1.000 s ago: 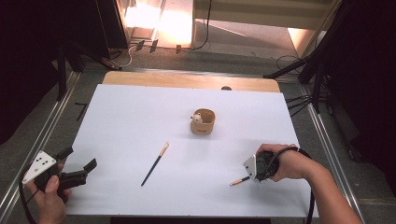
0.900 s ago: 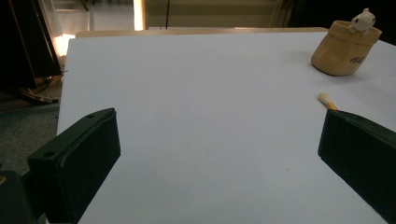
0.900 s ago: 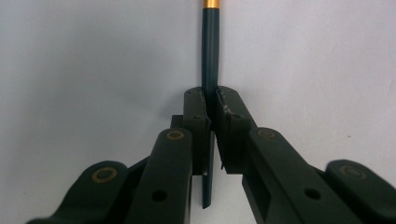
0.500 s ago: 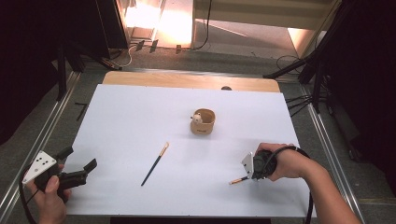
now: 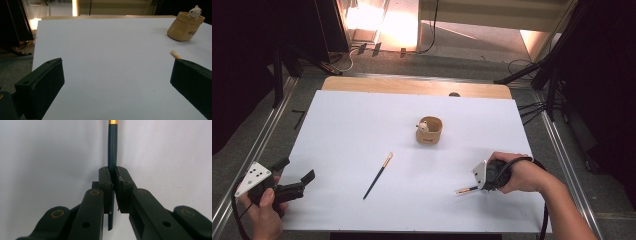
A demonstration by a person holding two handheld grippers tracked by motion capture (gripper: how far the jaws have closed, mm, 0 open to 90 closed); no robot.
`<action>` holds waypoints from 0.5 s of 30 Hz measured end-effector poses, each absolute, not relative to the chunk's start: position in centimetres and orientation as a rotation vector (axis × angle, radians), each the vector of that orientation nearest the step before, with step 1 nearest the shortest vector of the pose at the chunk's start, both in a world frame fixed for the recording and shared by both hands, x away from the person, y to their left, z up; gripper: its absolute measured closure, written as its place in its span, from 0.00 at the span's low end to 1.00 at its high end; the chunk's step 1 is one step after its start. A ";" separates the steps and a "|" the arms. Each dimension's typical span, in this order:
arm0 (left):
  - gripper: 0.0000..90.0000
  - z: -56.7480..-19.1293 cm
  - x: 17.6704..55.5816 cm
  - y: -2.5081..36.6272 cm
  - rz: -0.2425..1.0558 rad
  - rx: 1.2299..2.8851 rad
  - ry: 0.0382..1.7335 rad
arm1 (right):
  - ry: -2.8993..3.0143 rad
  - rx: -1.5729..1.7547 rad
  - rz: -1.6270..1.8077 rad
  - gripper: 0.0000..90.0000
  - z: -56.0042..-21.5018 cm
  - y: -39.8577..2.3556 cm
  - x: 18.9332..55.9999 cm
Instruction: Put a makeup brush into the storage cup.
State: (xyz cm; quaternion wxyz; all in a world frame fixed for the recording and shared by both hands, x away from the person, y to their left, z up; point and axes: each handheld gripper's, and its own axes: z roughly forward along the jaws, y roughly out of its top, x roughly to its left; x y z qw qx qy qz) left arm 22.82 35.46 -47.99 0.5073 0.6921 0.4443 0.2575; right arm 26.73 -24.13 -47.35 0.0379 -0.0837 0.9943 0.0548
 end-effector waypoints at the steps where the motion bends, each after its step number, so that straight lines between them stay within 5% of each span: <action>1: 0.00 -48.0 22.8 35.5 0.621 1.668 1.072 | 3.046 -0.255 0.185 0.95 -47.2 -24.2 26.8; 15: 0.00 -48.0 22.8 35.5 0.619 1.660 1.071 | 3.005 -0.070 0.386 0.95 -45.8 -24.6 27.2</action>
